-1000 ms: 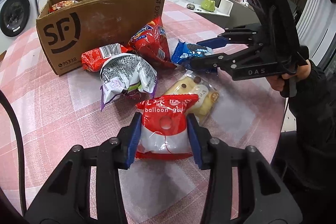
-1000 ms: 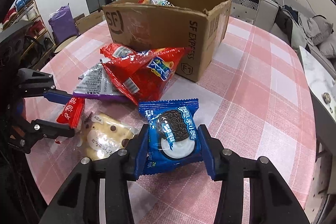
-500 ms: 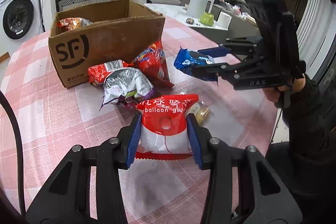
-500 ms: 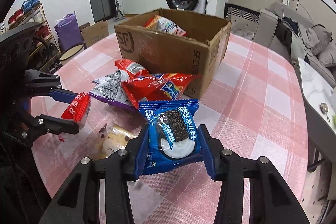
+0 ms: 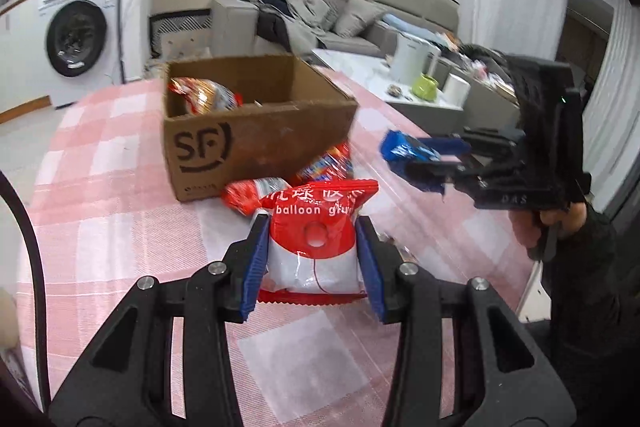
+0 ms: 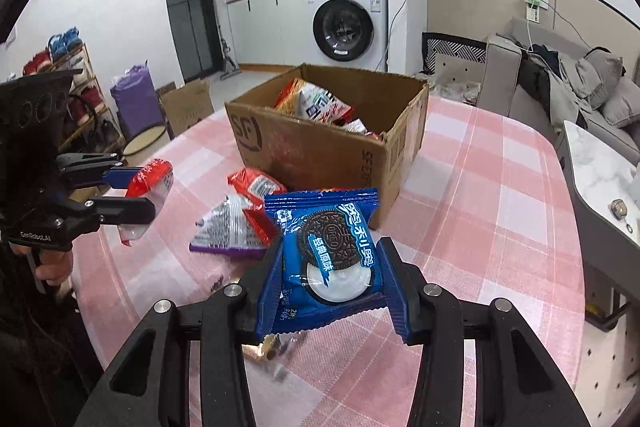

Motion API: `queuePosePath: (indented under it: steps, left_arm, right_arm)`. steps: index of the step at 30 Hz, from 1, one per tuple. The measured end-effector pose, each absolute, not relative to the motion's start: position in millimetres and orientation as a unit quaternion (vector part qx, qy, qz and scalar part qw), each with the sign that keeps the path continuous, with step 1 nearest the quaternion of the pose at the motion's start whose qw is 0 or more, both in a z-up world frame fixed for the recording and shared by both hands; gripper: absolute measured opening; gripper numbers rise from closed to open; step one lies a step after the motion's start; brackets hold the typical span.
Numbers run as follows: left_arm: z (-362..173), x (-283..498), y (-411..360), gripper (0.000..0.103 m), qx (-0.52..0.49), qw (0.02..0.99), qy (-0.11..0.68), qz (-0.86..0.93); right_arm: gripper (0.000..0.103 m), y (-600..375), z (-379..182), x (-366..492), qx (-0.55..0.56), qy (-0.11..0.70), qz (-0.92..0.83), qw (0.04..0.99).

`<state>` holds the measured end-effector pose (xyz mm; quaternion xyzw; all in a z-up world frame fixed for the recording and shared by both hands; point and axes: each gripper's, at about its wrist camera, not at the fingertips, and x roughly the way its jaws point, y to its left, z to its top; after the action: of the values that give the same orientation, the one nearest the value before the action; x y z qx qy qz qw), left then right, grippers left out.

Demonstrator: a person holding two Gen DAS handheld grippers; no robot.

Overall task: Organize snacks
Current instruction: 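Lift both held snacks and carry them over the SF box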

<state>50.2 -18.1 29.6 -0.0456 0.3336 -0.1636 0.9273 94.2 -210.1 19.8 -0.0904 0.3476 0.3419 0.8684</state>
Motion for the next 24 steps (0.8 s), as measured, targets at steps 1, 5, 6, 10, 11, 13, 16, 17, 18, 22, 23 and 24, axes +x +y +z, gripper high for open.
queuePosePath:
  steps: [1,5,6,10,11,13,16,17,18,22,23,24]
  left_arm:
    - [32,50,-16,0.039,-0.045,0.929,0.331,-0.158]
    - [36,52,-7,0.039,-0.054,0.935,0.323,-0.14]
    - [37,52,-5,0.039,-0.056,0.935,0.322,-0.137]
    - [40,54,3,0.039,-0.065,0.937,0.319,-0.124]
    - [40,54,4,0.039,-0.066,0.938,0.318,-0.122]
    - [41,55,6,0.039,-0.066,0.94,0.315,-0.116]
    - [42,57,10,0.039,-0.069,0.942,0.311,-0.105]
    - [43,59,12,0.039,-0.071,0.943,0.31,-0.101]
    - [43,60,14,0.039,-0.073,0.943,0.309,-0.097]
    - [47,69,16,0.039,-0.079,0.945,0.305,-0.087]
    - [48,71,16,0.039,-0.078,0.946,0.302,-0.085]
    - [50,75,15,0.039,-0.077,0.947,0.301,-0.082]
  right_arm:
    - [0.046,-210,21,95,-0.085,0.347,0.341,0.869]
    - [0.046,-209,23,97,-0.074,0.34,0.342,0.873]
    - [0.046,-209,24,97,-0.071,0.338,0.343,0.873]
    - [0.046,-208,28,98,-0.057,0.331,0.34,0.878]
    - [0.046,-208,30,98,-0.054,0.329,0.34,0.879]
    - [0.046,-207,31,99,-0.049,0.326,0.339,0.881]
    - [0.046,-206,33,102,-0.037,0.325,0.336,0.883]
    - [0.046,-205,33,103,-0.032,0.326,0.337,0.883]
    - [0.046,-205,33,104,-0.03,0.326,0.336,0.883]
    - [0.046,-201,35,105,-0.021,0.324,0.328,0.887]
    - [0.046,-201,36,106,-0.019,0.323,0.328,0.888]
    - [0.046,-201,38,106,-0.017,0.32,0.327,0.889]
